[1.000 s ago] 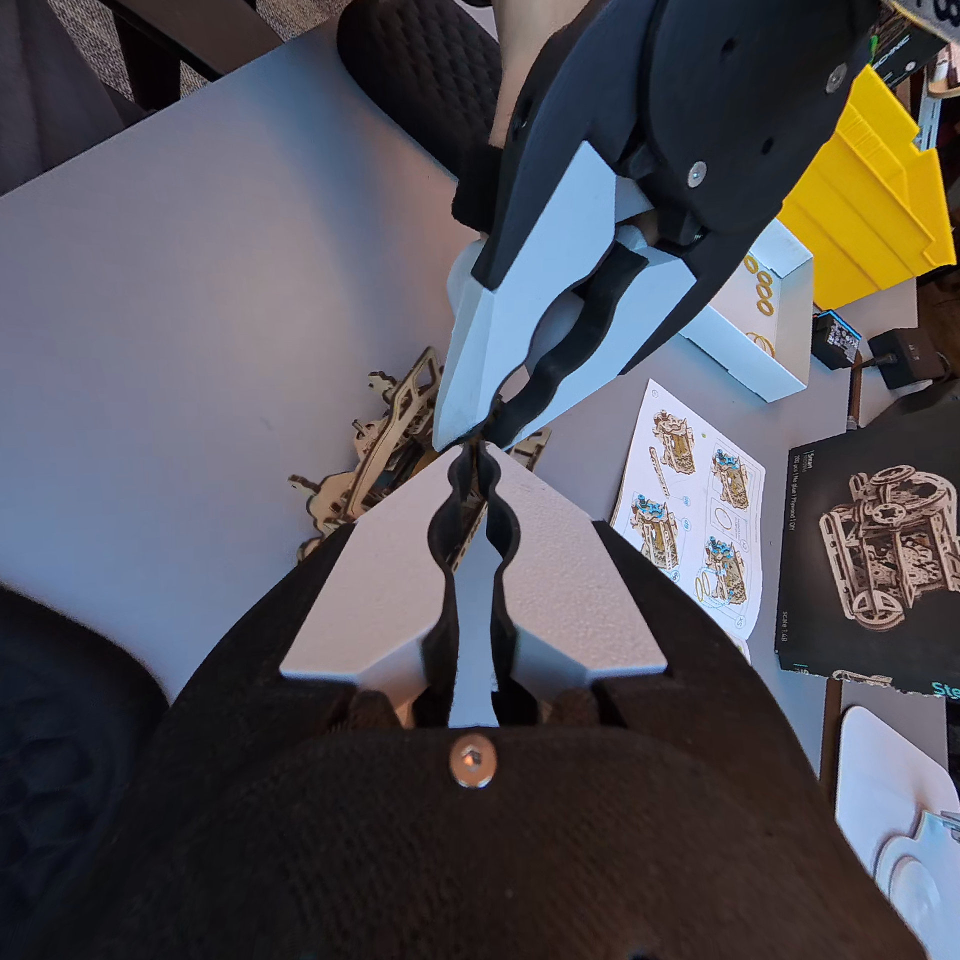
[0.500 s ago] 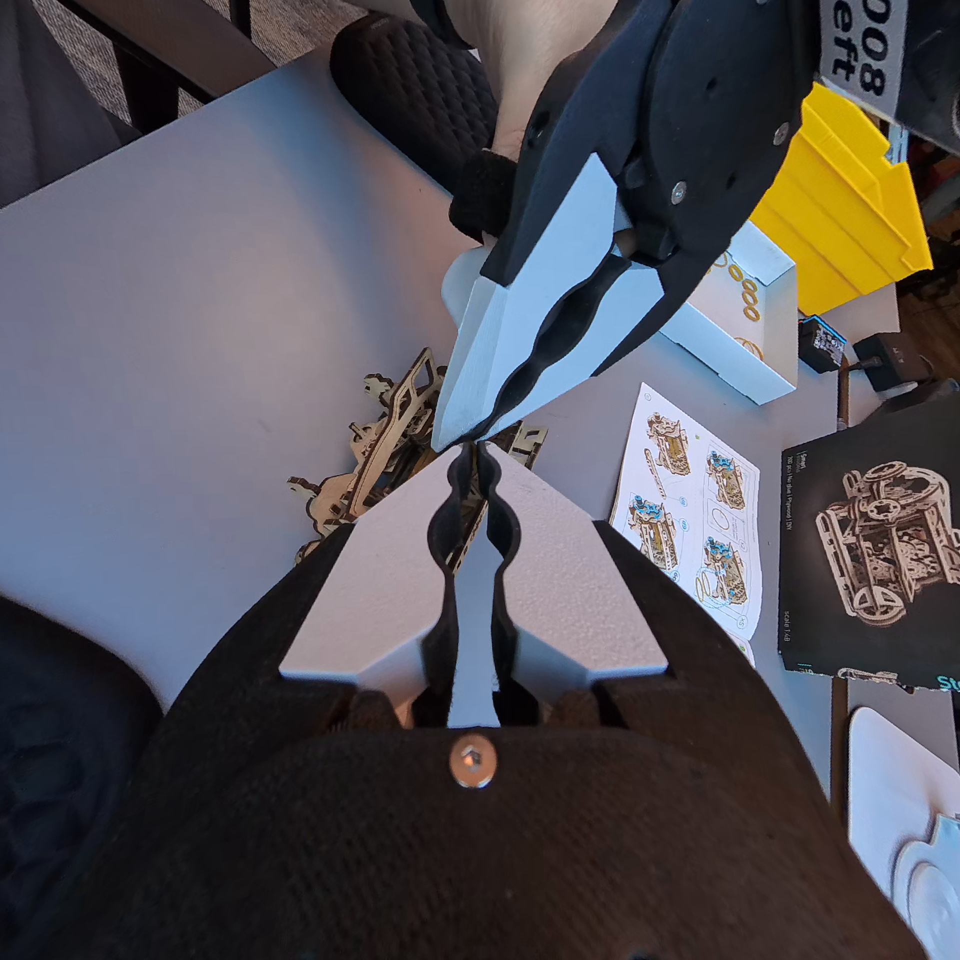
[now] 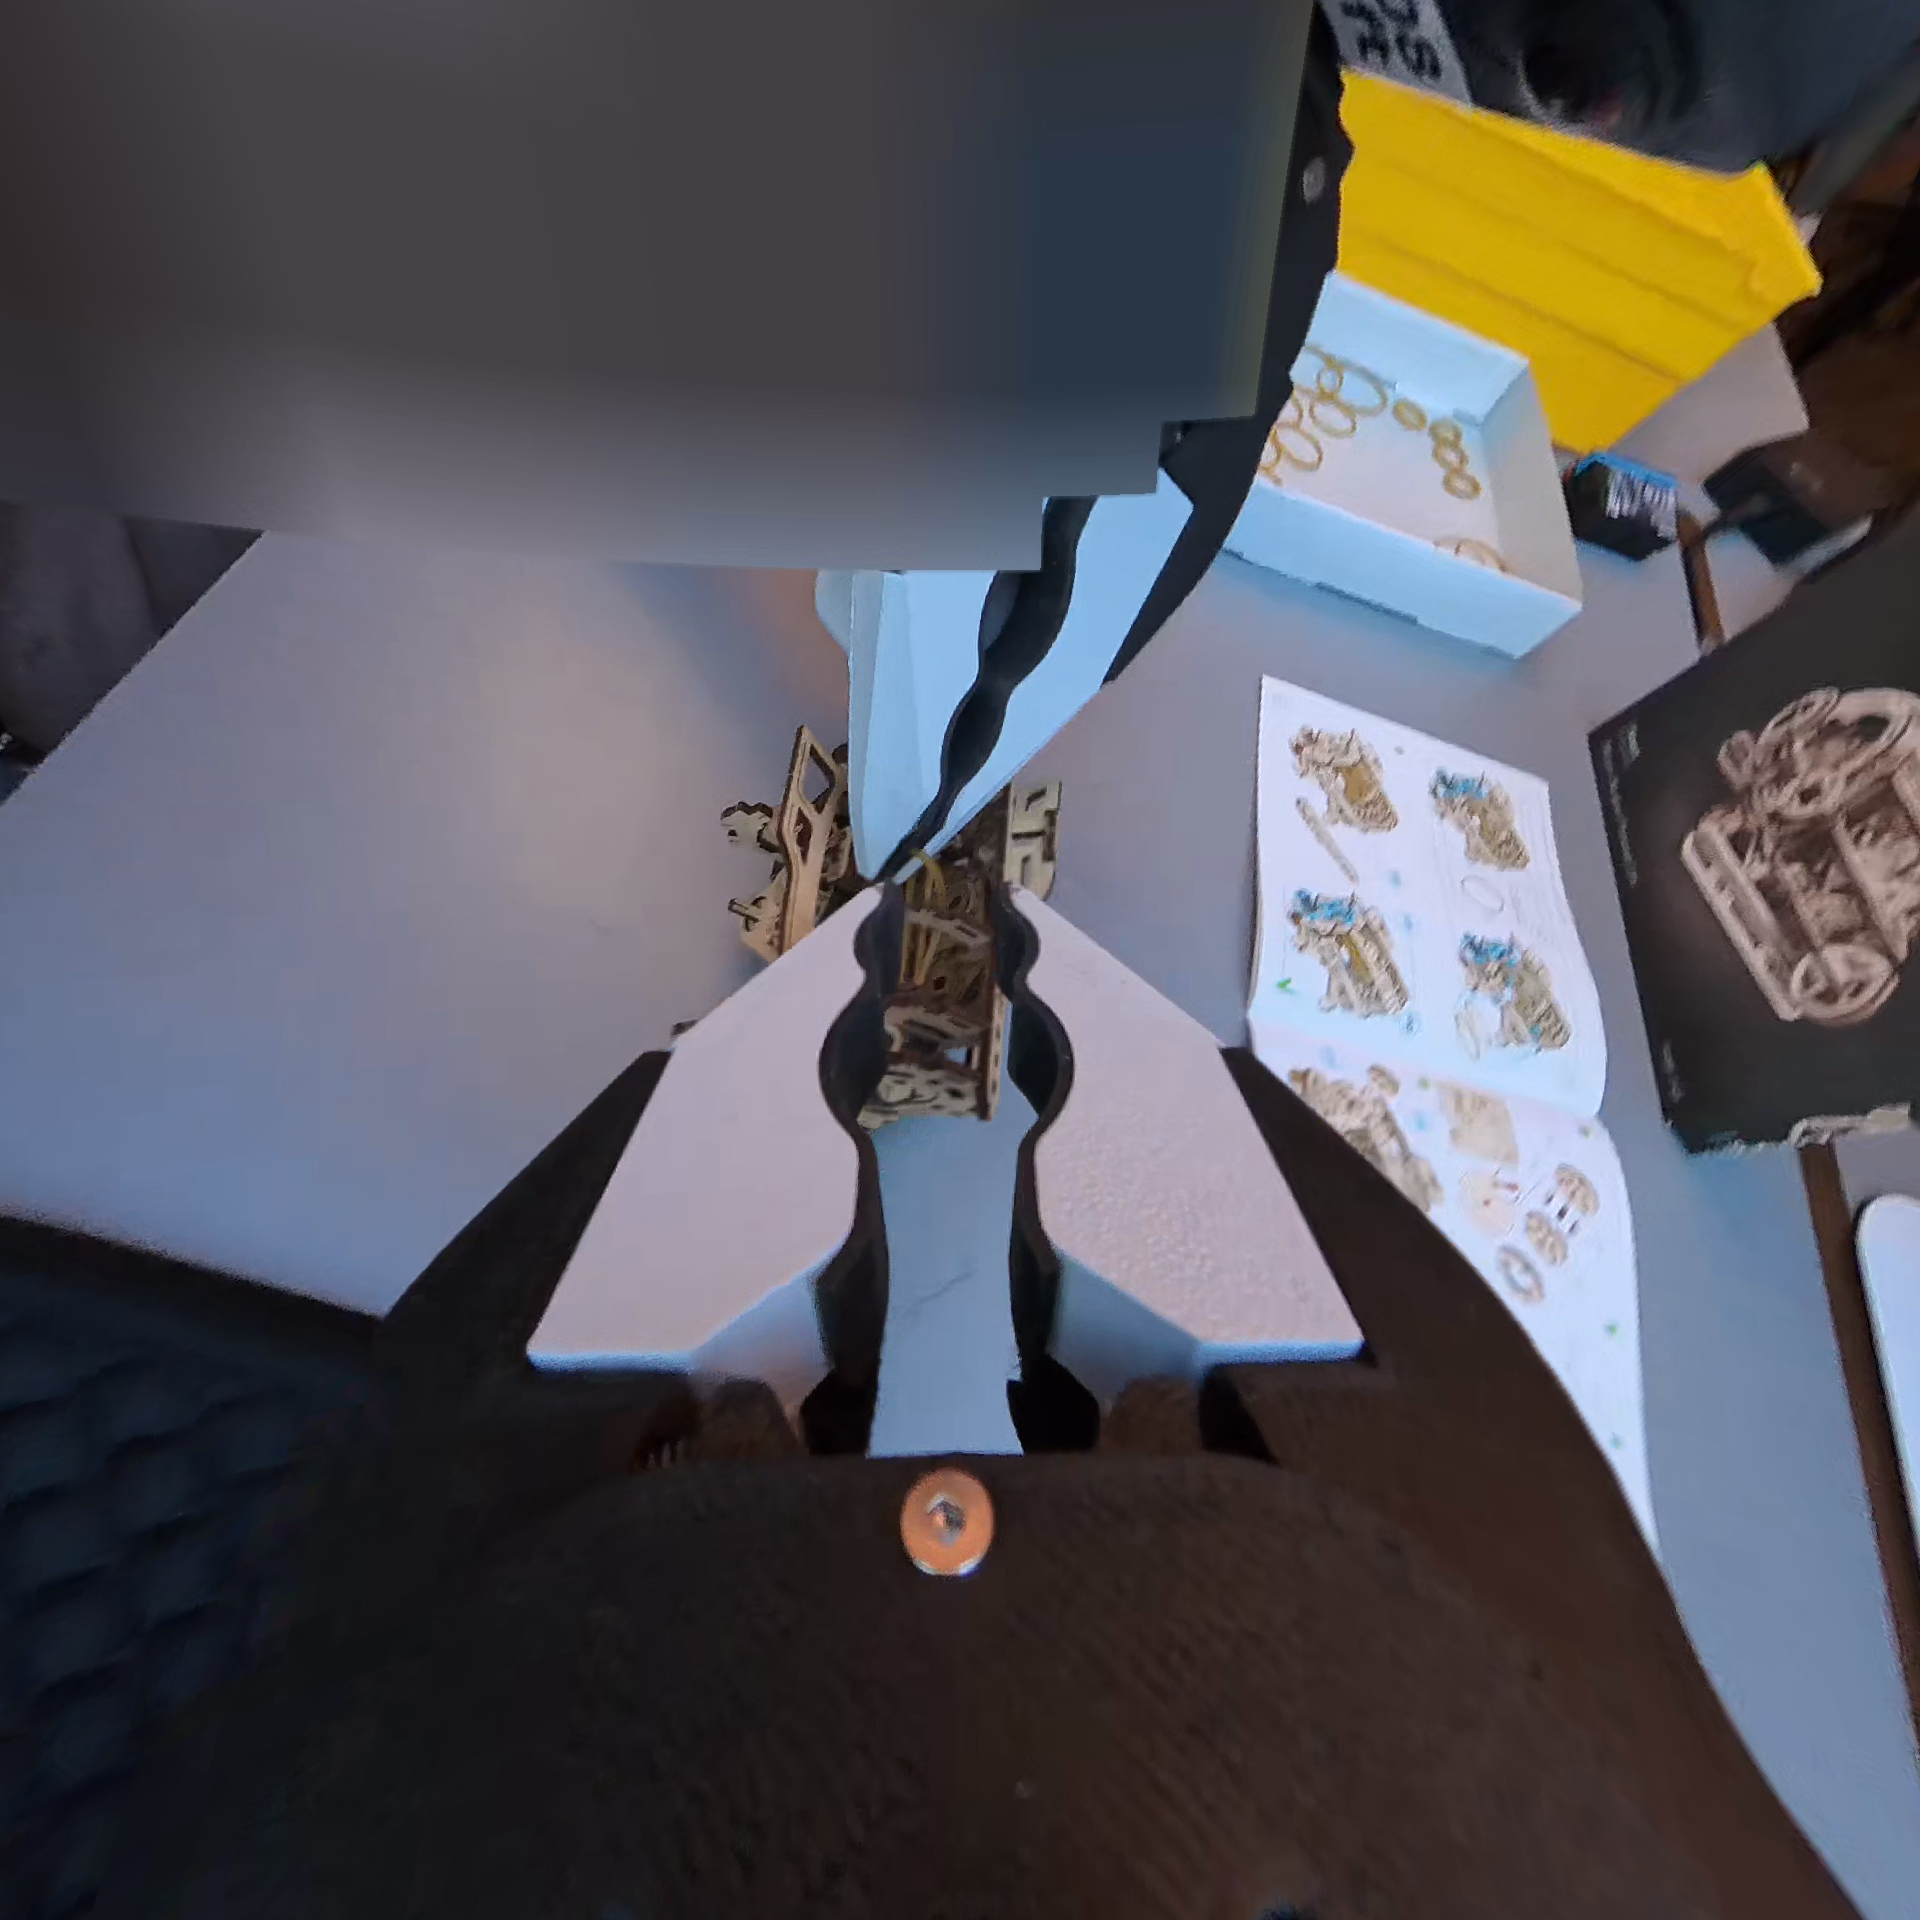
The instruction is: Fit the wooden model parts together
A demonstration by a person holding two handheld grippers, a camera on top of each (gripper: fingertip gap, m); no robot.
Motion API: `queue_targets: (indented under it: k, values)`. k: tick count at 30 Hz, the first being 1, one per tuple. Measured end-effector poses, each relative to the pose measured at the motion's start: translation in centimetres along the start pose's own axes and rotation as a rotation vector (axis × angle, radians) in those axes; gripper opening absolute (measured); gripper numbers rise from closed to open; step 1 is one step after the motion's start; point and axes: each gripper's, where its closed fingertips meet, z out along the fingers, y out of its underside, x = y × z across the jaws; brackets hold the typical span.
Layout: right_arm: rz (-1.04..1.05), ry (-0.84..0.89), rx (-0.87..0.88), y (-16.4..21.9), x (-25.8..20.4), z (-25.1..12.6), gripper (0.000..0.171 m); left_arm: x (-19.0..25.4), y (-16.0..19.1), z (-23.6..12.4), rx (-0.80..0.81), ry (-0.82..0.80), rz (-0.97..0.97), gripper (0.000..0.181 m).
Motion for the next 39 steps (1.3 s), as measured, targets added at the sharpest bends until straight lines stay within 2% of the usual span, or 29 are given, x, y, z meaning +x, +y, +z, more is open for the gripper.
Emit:
queue_targets:
  k: [7, 11, 14, 19, 25, 33, 39]
  values:
    - [0.136, 0.118, -0.142, 1.6, -1.4, 1.0, 0.017, 0.2, 0.1, 0.2, -0.004, 0.032, -0.007, 0.000]
    - [0.111, 0.159, -0.195, 2.0, -1.1, 1.8, 0.019, 0.3, 0.4, 0.3, -0.018, 0.034, 0.001, 0.000]
    - [0.121, 0.121, -0.219, 2.2, -1.4, 2.2, 0.017, 0.4, 0.4, 0.2, -0.020, 0.039, 0.000, 0.000]
    - [0.112, 0.123, -0.209, 2.0, -1.1, 2.2, 0.013, 0.3, 0.2, 0.1, -0.014, 0.038, -0.005, 0.000]
    - [0.176, 0.101, -0.115, 1.5, -1.2, 2.0, 0.006, 0.4, 0.2, 0.0, -0.011, 0.053, -0.006, 0.000]
    - [0.225, 0.077, -0.073, 1.5, -1.1, 2.2, 0.015, 0.4, 0.2, -0.3, 0.017, 0.073, -0.041, 0.000]
    - [0.241, 0.093, -0.081, 1.6, -0.7, 2.5, 0.013, 0.4, 0.0, -0.3, 0.028, 0.079, -0.043, 0.000]
